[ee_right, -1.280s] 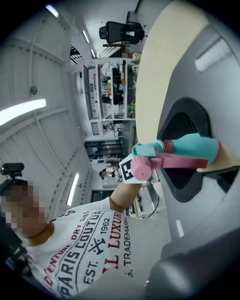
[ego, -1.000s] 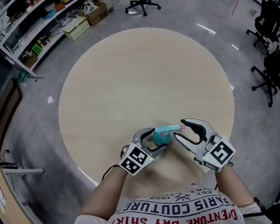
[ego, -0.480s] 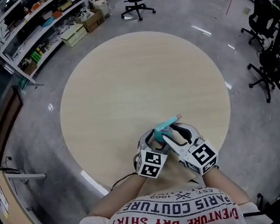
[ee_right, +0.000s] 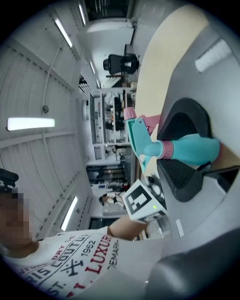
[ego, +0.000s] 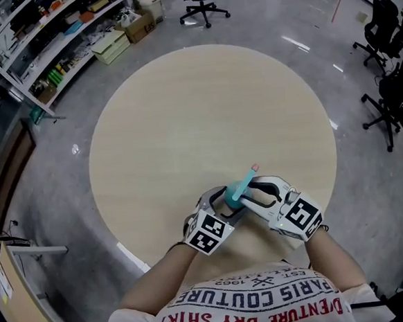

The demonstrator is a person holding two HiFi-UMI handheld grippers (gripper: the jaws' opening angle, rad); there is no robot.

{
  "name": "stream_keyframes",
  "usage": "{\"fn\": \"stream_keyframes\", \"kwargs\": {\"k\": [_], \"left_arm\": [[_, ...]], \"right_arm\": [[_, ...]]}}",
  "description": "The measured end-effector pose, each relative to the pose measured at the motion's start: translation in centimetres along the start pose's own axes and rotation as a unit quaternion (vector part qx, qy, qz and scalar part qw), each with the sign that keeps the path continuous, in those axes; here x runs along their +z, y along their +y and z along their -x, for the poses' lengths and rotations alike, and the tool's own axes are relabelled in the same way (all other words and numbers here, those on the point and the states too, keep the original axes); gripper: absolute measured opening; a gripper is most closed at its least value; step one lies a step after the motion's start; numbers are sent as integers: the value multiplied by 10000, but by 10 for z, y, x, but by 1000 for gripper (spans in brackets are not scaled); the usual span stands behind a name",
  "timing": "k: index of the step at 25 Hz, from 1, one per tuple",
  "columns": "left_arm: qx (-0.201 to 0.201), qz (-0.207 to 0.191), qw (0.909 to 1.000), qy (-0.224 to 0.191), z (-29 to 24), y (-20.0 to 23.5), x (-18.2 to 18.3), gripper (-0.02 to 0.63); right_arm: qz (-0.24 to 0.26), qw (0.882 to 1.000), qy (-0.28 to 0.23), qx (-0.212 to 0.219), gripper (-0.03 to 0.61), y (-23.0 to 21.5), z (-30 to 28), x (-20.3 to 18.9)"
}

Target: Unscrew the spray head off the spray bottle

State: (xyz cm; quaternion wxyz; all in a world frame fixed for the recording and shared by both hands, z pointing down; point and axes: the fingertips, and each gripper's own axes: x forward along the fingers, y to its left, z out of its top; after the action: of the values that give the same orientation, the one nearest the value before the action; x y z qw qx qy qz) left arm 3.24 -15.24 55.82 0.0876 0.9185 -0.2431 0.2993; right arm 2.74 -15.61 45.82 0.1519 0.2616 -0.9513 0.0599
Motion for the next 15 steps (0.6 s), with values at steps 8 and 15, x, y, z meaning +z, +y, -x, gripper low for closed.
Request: {"fn": "stream_keyframes", "kwargs": {"k": [8,15], "left_arm": [[-1970,-1596,9656,577,10,-6,-4,324],[-981,-744,9923,170,7,-2,-1,324]], "right_arm": [[598,9790,343,1920,132,13,0,5],[-70,9992,-28,396,210,1,8,-3]]}}
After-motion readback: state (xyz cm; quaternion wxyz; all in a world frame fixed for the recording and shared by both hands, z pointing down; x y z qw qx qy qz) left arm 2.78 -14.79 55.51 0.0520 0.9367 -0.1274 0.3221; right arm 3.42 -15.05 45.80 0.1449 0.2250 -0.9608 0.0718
